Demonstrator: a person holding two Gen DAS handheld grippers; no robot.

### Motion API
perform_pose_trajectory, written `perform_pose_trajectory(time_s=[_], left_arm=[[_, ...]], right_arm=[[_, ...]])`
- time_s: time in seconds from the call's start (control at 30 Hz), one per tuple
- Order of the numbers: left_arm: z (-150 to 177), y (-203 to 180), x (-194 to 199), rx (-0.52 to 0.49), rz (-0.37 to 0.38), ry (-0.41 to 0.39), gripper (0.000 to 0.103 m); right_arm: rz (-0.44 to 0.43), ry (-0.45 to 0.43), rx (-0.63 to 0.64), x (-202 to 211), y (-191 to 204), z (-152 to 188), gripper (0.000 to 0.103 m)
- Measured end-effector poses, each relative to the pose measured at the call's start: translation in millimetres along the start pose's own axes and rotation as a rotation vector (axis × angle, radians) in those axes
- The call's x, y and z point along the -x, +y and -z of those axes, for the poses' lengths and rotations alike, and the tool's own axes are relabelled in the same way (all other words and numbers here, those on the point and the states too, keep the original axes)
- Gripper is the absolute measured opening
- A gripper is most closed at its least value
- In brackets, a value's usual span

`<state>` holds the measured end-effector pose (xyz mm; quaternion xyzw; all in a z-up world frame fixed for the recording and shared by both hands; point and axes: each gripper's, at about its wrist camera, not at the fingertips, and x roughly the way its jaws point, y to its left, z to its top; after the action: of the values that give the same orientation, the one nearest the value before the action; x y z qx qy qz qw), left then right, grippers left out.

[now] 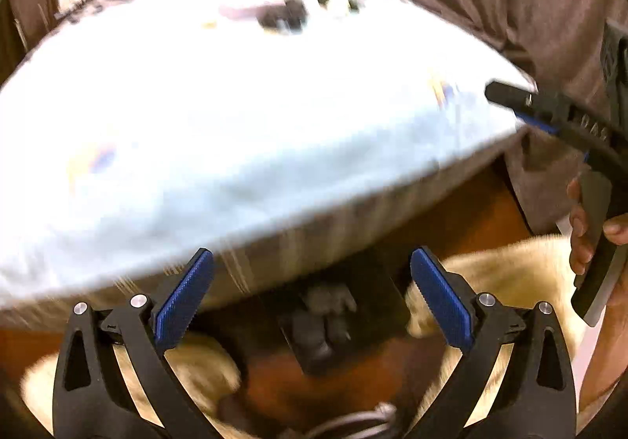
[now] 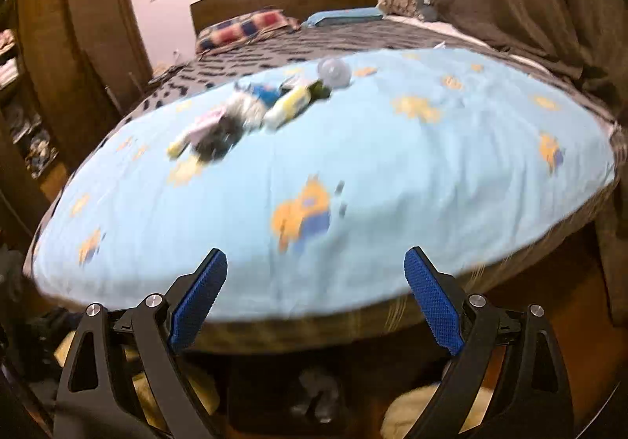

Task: Collect trash
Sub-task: 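Grasp the dark knitted scrunchie with the left tool while the right grasps the yellow bottle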

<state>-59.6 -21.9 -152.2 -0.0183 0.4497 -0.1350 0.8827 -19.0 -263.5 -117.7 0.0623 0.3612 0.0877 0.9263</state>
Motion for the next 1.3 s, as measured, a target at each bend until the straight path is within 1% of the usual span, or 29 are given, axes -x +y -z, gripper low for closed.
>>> perform_pose_trajectory(time_s=[0.13, 0.2, 0.33, 0.4, 0.43, 0.5, 0.53, 0.6, 0.63, 0.67, 0.7, 0.83, 0.87, 0.9, 1.0, 1.03, 1.17, 1.27, 1.3], left_arm=[[-43, 14, 9, -0.006, -0.050, -0.084, 0.095], [-62, 17, 4, -0.012, -0.078, -0.105, 0.095], [-99, 29, -15, -0.005, -0.110, -0.120, 0.095], [-112, 29, -25, -0.002, -0.105, -0.128, 0.095], [-117, 35, -28, 0.002, -0.100, -0.126, 0.095], [-127, 36, -40, 0.009, -0.074, -0.120, 0.093], [-134, 35, -47, 0.006, -0.058, -0.115, 0.092], [-145, 33, -57, -0.001, -0.043, -0.112, 0.083], [-150, 32, -62, -0.001, -0.039, -0.110, 0.080], [-154, 31, -67, -0.002, -0.031, -0.108, 0.075], [-160, 31, -72, -0.004, -0.018, -0.106, 0.070], [-175, 26, -87, -0.019, 0.002, -0.097, 0.063], [-178, 25, -91, -0.023, 0.006, -0.090, 0.059], [-181, 25, -96, -0.024, 0.010, -0.081, 0.053], [-188, 25, -110, -0.024, 0.011, -0.058, 0.042], [-190, 26, -113, -0.022, 0.017, -0.053, 0.041], [-191, 25, -117, -0.032, 0.017, -0.047, 0.022], [-187, 25, -112, -0.037, 0.026, -0.044, 0.019], [-185, 26, -108, -0.030, 0.041, -0.046, 0.019]], right_arm=[[0.000, -0.042, 0.004, -16, 3, -42, 0.092], [-0.008, -0.040, 0.003, -28, 6, -58, 0.092], [0.023, -0.030, -0.009, -61, 14, -86, 0.092], [0.020, -0.024, -0.016, -75, 16, -95, 0.092], [0.008, -0.017, -0.028, -85, 16, -102, 0.091], [-0.019, 0.002, -0.049, -102, 15, -110, 0.081], [-0.028, 0.019, -0.059, -113, 15, -115, 0.078], [-0.047, 0.051, -0.071, -131, 17, -122, 0.063], [-0.063, 0.069, -0.080, -141, 18, -126, 0.059], [-0.074, 0.078, -0.088, -148, 19, -130, 0.052], [-0.089, 0.085, -0.099, -156, 20, -133, 0.047], [-0.122, 0.117, -0.137, -180, 22, -143, 0.042], [-0.124, 0.135, -0.152, -190, 22, -144, 0.041], [-0.124, 0.147, -0.161, -196, 22, -145, 0.040], [-0.122, 0.165, -0.170, -211, 23, -146, 0.040], [-0.119, 0.165, -0.167, -213, 24, -147, 0.040], [-0.098, 0.151, -0.127, -211, 31, -146, 0.038], [-0.112, 0.150, -0.131, -204, 28, -143, 0.037], [-0.111, 0.147, -0.129, -199, 27, -141, 0.036]])
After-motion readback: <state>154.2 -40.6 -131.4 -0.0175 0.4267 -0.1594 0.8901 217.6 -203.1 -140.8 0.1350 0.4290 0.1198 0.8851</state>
